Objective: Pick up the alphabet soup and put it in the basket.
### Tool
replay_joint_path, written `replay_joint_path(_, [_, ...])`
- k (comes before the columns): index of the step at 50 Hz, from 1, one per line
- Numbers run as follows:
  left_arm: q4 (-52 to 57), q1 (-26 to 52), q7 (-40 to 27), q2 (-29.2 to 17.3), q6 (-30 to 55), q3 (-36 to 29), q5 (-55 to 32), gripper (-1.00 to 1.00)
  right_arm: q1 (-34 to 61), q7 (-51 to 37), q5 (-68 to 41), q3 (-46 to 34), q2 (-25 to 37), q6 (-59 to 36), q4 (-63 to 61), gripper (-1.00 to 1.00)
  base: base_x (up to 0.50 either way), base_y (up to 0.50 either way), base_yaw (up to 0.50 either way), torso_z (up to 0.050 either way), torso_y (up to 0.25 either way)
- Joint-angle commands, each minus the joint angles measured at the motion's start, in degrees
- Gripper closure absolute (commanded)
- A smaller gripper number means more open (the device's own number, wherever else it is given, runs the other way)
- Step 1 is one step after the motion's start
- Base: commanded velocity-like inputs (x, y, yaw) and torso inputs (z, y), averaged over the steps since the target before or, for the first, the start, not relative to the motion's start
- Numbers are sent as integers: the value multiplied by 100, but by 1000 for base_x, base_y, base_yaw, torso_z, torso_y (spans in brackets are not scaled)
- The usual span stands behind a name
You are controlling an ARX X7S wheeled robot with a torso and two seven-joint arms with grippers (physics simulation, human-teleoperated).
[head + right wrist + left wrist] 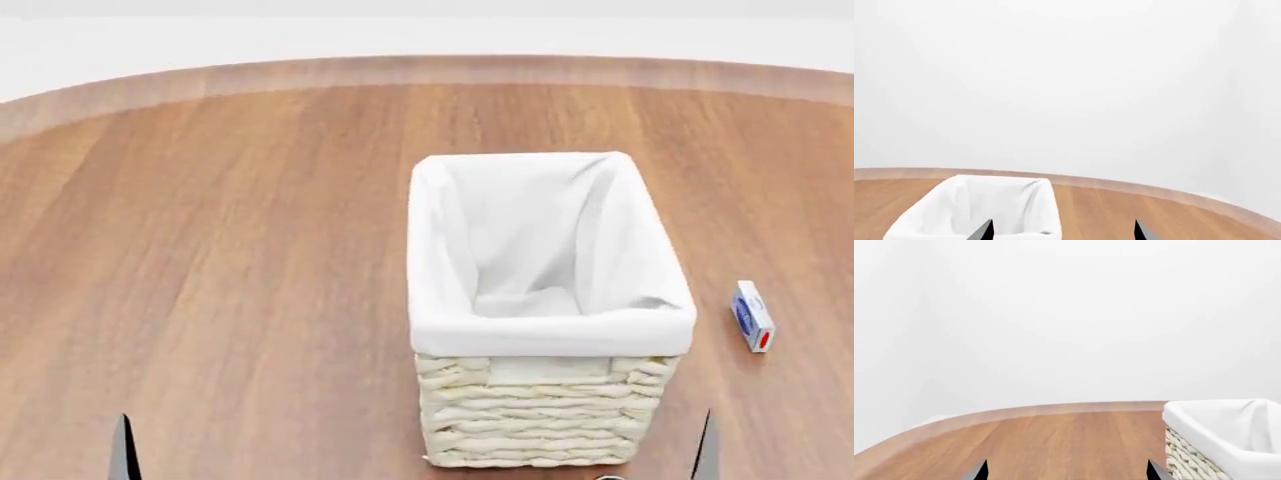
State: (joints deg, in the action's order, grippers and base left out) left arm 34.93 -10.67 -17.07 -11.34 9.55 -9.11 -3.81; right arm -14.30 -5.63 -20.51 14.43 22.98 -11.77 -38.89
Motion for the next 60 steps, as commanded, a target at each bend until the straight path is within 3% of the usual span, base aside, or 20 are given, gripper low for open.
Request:
replay_joint_path(1, [-50,31,-65,-37,0,-6,-15,-100,-901,489,-234,828,61,773,373,-100,0,0,0,0,0])
replay_joint_path(17, [-240,147,-132,-58,-1,-117,37,-100,-1583,1255,4,955,-854,2752,2134,-100,0,0,0,0,0])
replay_joint_path(60, [-235,145,-303,-181,-15,-156,-100,-100,-714,1643,891,177,-1697,5088,5747,-100,0,0,0,0,0])
